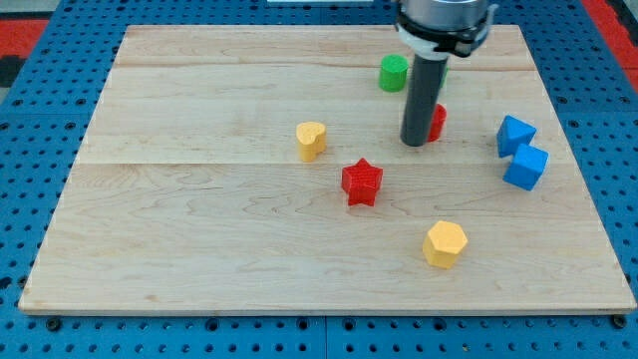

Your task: Push the red circle into the green star

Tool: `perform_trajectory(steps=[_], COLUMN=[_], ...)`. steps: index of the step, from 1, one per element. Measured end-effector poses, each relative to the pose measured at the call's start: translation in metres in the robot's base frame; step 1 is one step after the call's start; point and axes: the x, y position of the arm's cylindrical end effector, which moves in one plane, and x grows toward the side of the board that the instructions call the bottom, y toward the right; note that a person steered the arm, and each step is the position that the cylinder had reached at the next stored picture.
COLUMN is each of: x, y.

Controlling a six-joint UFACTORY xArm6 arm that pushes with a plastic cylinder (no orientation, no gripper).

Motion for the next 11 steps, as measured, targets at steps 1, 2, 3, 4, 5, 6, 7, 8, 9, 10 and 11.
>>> perform_trajectory(steps=[1,2,3,4,5,6,7,8,9,10,11], x=[-0.001,-0.004,-0.011,-0.021,-0.030,-0.038,-0.048,-0.054,0.026,0.092,0.103], y=[0.027,0.046,0.053,0.049,0.048,0.048,0.048,0.047,0.024,0.000,-0.068])
